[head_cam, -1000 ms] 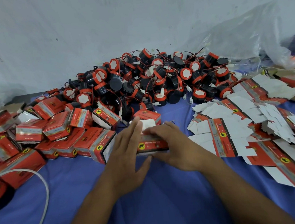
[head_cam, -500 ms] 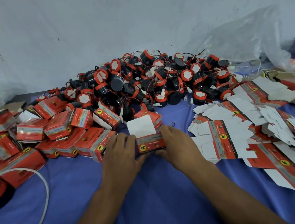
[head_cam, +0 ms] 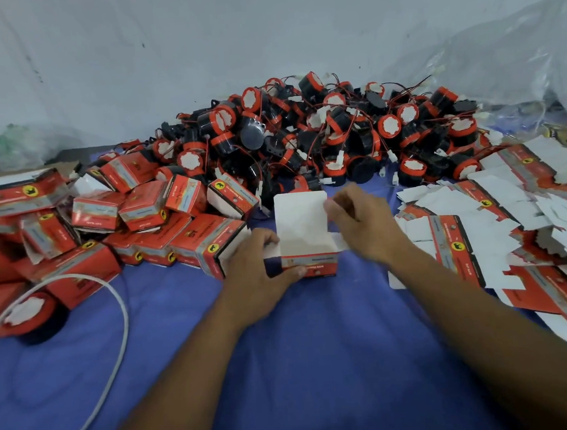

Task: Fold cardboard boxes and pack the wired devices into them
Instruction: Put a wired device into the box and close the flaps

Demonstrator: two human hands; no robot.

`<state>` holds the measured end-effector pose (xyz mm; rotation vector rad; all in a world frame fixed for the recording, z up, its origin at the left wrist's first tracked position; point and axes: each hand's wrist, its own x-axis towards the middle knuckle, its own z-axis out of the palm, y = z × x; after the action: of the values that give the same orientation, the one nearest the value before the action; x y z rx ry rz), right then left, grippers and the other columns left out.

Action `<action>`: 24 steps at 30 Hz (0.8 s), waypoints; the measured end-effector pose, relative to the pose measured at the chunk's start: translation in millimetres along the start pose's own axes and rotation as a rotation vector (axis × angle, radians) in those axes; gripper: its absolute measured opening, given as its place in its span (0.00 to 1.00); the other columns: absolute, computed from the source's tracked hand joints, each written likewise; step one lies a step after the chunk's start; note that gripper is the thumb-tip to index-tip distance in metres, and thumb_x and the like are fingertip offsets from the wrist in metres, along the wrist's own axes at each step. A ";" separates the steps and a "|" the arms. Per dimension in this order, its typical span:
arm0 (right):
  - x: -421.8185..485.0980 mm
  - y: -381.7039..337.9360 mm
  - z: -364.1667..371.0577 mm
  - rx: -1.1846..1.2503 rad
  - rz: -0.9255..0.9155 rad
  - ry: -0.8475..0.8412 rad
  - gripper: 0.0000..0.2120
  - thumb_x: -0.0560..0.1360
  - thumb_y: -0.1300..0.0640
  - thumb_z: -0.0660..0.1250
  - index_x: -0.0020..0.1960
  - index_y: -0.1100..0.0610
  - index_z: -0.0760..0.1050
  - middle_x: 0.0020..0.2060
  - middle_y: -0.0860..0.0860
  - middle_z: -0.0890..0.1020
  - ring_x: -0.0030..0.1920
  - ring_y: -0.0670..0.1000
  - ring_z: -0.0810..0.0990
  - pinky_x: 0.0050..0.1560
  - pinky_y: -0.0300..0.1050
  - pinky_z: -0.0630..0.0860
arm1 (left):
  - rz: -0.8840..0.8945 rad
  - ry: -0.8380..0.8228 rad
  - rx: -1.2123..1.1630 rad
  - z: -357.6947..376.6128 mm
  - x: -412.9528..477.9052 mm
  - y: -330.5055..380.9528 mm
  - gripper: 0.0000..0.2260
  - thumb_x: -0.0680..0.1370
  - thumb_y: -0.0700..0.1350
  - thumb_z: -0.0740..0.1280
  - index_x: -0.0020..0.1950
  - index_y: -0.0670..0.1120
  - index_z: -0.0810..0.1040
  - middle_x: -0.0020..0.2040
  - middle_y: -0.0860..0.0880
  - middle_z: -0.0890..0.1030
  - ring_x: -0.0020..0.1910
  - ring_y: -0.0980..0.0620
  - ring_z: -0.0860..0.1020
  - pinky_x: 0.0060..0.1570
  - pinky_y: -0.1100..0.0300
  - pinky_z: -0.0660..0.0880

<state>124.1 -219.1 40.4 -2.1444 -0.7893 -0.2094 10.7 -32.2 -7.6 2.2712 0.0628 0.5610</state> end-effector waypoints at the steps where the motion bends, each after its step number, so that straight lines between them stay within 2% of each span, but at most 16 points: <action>1: 15.6 2.5 -1.5 -0.027 0.042 0.010 0.12 0.83 0.50 0.62 0.46 0.58 0.72 0.34 0.49 0.79 0.37 0.47 0.77 0.38 0.45 0.72 | 0.014 0.006 0.019 1.6 -0.9 1.0 0.22 0.70 0.53 0.78 0.57 0.52 0.70 0.52 0.57 0.73 0.50 0.59 0.71 0.49 0.71 0.67; 4: 63.6 10.3 0.8 0.010 0.131 -0.061 0.13 0.83 0.49 0.63 0.46 0.58 0.73 0.39 0.52 0.78 0.42 0.55 0.76 0.51 0.57 0.75 | 0.041 0.023 0.039 1.6 -1.6 1.9 0.24 0.70 0.53 0.78 0.61 0.52 0.72 0.55 0.59 0.72 0.54 0.62 0.69 0.53 0.76 0.63; 5: 79.5 13.9 3.8 0.015 0.160 -0.068 0.13 0.82 0.48 0.64 0.47 0.58 0.74 0.41 0.53 0.79 0.44 0.55 0.77 0.52 0.57 0.75 | 0.054 0.030 0.038 0.8 -2.1 1.5 0.24 0.70 0.53 0.78 0.60 0.52 0.73 0.53 0.60 0.72 0.52 0.65 0.69 0.52 0.79 0.62; 7: 109.2 20.8 13.6 -0.046 0.225 -0.090 0.13 0.80 0.50 0.68 0.57 0.59 0.76 0.48 0.55 0.81 0.50 0.57 0.79 0.51 0.51 0.76 | 0.072 0.034 0.030 0.2 -2.4 0.0 0.23 0.69 0.52 0.79 0.59 0.53 0.74 0.53 0.63 0.72 0.52 0.68 0.69 0.51 0.80 0.62; 10: 138.5 25.5 35.8 -0.128 0.291 -0.237 0.21 0.76 0.50 0.71 0.67 0.52 0.74 0.59 0.55 0.81 0.57 0.57 0.78 0.56 0.45 0.74 | 0.070 0.034 0.009 0.9 -1.8 -2.0 0.25 0.68 0.51 0.80 0.61 0.52 0.75 0.56 0.59 0.74 0.53 0.69 0.69 0.53 0.80 0.62; 13: 153.7 28.5 55.6 -0.259 0.301 -0.207 0.28 0.74 0.44 0.71 0.69 0.53 0.70 0.62 0.57 0.80 0.61 0.61 0.77 0.56 0.47 0.72 | 0.081 0.018 0.003 1.0 -1.7 -3.1 0.26 0.69 0.52 0.79 0.63 0.51 0.74 0.57 0.57 0.74 0.53 0.69 0.68 0.54 0.81 0.61; 16: 156.5 26.9 59.9 -0.258 0.332 -0.123 0.25 0.74 0.47 0.69 0.67 0.54 0.71 0.59 0.58 0.80 0.59 0.62 0.77 0.54 0.49 0.74 | 0.076 0.022 -0.023 0.4 -2.4 -3.7 0.27 0.69 0.53 0.79 0.64 0.52 0.73 0.58 0.60 0.72 0.56 0.76 0.66 0.54 0.82 0.60; 18: 153.8 28.8 52.1 -0.141 0.358 -0.085 0.18 0.76 0.49 0.66 0.64 0.54 0.73 0.57 0.57 0.80 0.59 0.61 0.77 0.55 0.49 0.73 | 0.084 0.024 -0.033 0.4 -2.5 -4.0 0.27 0.69 0.53 0.79 0.63 0.52 0.74 0.58 0.60 0.72 0.57 0.75 0.66 0.54 0.81 0.61; 20: 149.3 28.4 34.8 0.151 0.458 0.005 0.12 0.78 0.52 0.61 0.58 0.56 0.77 0.54 0.57 0.81 0.56 0.61 0.78 0.53 0.51 0.74 | 0.109 0.028 -0.025 -0.1 -2.1 -2.4 0.26 0.69 0.52 0.79 0.63 0.50 0.74 0.58 0.57 0.74 0.55 0.71 0.68 0.55 0.80 0.61; 22: 141.5 24.9 12.6 0.581 0.605 0.103 0.10 0.78 0.58 0.58 0.52 0.59 0.77 0.53 0.59 0.82 0.50 0.59 0.82 0.44 0.50 0.76 | 0.140 0.041 -0.010 -0.6 -1.7 -1.1 0.26 0.69 0.51 0.79 0.62 0.47 0.75 0.58 0.54 0.76 0.54 0.67 0.68 0.55 0.79 0.61; 24: 128.9 23.6 -9.9 0.870 0.655 0.181 0.11 0.77 0.59 0.56 0.54 0.59 0.75 0.51 0.58 0.82 0.43 0.56 0.82 0.36 0.47 0.77 | 0.150 0.036 -0.001 -1.0 -2.1 0.5 0.26 0.69 0.51 0.79 0.62 0.47 0.75 0.57 0.53 0.76 0.55 0.64 0.69 0.55 0.79 0.61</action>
<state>241.2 -177.5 83.0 -1.4088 -0.0022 0.2471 8.3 -32.3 -7.4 2.2769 -0.0906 0.6803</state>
